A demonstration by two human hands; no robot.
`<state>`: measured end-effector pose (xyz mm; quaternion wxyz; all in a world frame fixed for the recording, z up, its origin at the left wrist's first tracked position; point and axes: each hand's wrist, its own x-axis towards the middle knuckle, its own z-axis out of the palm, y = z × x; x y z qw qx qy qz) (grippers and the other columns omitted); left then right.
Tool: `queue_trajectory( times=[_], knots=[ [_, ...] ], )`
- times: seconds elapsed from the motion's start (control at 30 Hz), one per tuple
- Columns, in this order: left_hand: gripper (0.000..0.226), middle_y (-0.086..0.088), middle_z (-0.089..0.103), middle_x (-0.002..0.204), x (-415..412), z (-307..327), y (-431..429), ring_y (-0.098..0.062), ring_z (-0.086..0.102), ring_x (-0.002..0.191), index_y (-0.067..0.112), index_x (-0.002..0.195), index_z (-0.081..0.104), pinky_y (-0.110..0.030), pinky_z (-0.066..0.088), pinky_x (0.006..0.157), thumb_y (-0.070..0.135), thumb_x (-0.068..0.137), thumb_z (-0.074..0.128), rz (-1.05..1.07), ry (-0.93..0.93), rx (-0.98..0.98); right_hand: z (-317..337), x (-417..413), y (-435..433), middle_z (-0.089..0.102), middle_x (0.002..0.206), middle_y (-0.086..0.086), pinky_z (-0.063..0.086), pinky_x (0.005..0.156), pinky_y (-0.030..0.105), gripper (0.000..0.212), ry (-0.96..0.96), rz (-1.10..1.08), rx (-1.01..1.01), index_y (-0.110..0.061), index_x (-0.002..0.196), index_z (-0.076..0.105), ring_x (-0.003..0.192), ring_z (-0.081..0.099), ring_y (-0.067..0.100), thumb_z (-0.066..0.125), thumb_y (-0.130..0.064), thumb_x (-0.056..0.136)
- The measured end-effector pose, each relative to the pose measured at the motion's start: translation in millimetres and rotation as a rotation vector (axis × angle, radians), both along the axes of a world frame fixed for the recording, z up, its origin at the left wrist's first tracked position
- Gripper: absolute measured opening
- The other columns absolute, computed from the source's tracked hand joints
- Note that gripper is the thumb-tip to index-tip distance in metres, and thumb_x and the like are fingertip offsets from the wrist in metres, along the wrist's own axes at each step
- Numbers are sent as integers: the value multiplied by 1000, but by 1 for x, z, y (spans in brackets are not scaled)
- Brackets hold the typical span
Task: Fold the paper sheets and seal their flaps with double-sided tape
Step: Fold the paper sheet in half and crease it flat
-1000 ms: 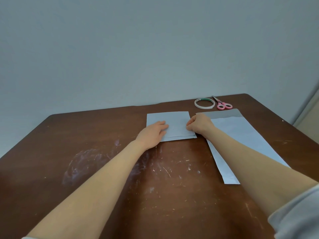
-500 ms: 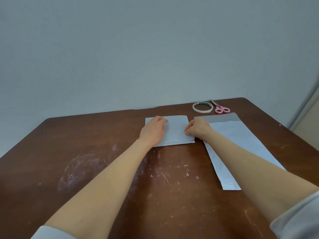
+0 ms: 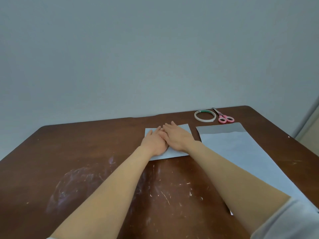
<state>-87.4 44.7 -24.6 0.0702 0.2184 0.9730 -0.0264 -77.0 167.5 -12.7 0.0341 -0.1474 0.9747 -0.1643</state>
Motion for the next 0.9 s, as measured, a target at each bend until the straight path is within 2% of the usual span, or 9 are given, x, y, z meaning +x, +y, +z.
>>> queue_trajectory(
  times=[0.17,0.37,0.57,0.67,0.73,0.83,0.9],
  knots=[
    [55,-1,-1,162,-3,-3,-2,-21,-3,149,18,154,3,-44,3,120,36,103,13,64,-27,61,-8,-6,9,12,162,5,10,120,40,65,-112,-71,55,-11,153,18,150,5,20,14,-51,102],
    [70,-8,-5,161,-2,-2,-10,-26,-4,149,24,153,4,-47,2,120,62,95,11,187,-48,41,-12,-7,23,4,162,7,5,121,40,70,-120,-143,127,-9,154,13,150,1,19,14,-54,100],
    [76,-16,-10,159,2,-3,-11,-29,-8,148,26,153,-1,-47,0,119,69,91,10,252,-84,40,-12,-6,30,0,162,7,4,121,42,78,-157,-208,148,-8,154,9,150,-1,19,14,-61,97],
    [70,-16,-10,159,3,0,-14,-28,-9,148,21,153,1,-45,0,120,61,96,10,280,-98,71,-4,-7,29,0,162,11,5,120,43,72,-179,-259,142,-6,154,12,150,-1,23,14,-54,100],
    [61,-13,-5,160,6,2,-15,-24,-6,149,17,153,4,-41,1,121,47,101,11,240,7,107,2,-6,27,5,162,11,7,120,43,61,-76,-250,153,-5,152,18,150,1,25,17,-42,104],
    [52,-4,5,161,11,5,-10,-18,1,149,14,153,12,-35,5,120,32,104,16,99,159,157,7,3,20,18,159,9,15,118,37,47,48,-92,141,-5,149,28,149,9,24,21,-23,106],
    [50,-2,6,161,15,4,-4,-17,2,149,14,153,13,-34,6,120,29,105,18,23,100,160,4,12,16,29,155,10,20,114,34,44,-8,-33,115,-5,147,31,146,19,24,21,-17,106]
  ],
)
